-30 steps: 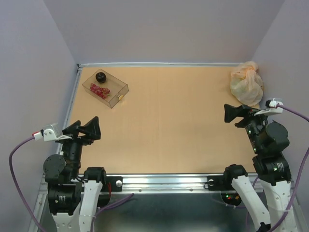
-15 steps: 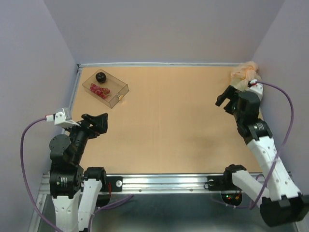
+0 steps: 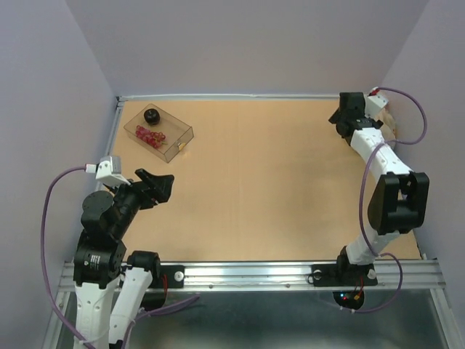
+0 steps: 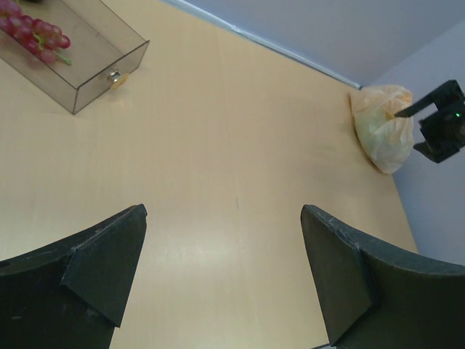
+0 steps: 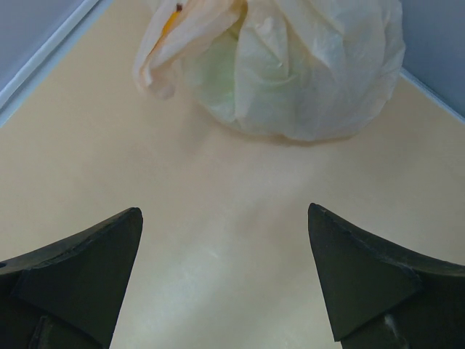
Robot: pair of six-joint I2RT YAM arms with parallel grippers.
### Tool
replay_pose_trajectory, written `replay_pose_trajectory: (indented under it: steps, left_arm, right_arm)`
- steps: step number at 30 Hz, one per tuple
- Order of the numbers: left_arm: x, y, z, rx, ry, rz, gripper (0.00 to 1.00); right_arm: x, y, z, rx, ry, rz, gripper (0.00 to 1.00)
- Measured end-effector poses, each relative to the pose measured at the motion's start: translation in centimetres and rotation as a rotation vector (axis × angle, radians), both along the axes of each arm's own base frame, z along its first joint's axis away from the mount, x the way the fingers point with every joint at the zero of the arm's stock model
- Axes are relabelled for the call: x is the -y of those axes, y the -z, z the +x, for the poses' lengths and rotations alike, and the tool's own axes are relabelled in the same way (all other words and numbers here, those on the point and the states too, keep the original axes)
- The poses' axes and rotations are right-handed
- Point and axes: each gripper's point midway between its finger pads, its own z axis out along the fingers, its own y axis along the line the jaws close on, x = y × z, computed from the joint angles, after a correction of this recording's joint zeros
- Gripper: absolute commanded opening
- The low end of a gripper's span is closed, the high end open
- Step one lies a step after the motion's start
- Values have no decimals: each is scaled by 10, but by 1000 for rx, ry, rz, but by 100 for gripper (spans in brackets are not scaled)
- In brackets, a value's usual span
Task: Untie the knot of the plastic bag and take out the fruit
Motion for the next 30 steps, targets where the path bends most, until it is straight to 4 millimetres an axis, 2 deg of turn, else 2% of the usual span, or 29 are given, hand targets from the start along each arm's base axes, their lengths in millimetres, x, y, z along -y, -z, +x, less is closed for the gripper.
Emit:
replay_pose_trajectory:
  steps: [5, 10, 13, 17, 18, 19, 20, 22, 28, 30]
  left_arm:
    - [10, 2, 0, -21, 49, -3, 99]
    - [13, 4, 8, -56, 34, -51, 98]
    - [14, -1, 11, -46, 24, -83, 98]
    - [13, -5, 13, -36, 8, -106, 98]
    - [13, -5, 14, -37, 3, -111, 98]
    - [12, -4, 15, -38, -1, -117, 97]
    - [12, -3, 16, -41, -4, -122, 97]
    - [13, -1, 17, -48, -5, -125, 97]
    - [16, 7, 23, -76, 9, -114, 97]
    - [17, 12, 27, -89, 19, -103, 97]
  right_arm:
    - [45, 29, 27, -22, 148, 17, 100]
    - [87, 61, 38, -47, 259, 53, 100]
    - [103, 81, 45, -61, 288, 74, 96]
    - [111, 107, 50, -85, 289, 88, 70]
    - [110, 112, 53, -91, 278, 90, 50]
    - [110, 116, 54, -94, 273, 90, 41]
    - [109, 120, 56, -100, 262, 91, 21]
    - [106, 124, 58, -113, 230, 94, 2]
    - [85, 125, 70, -116, 80, 141, 1]
    - [68, 125, 64, -136, 8, 140, 0]
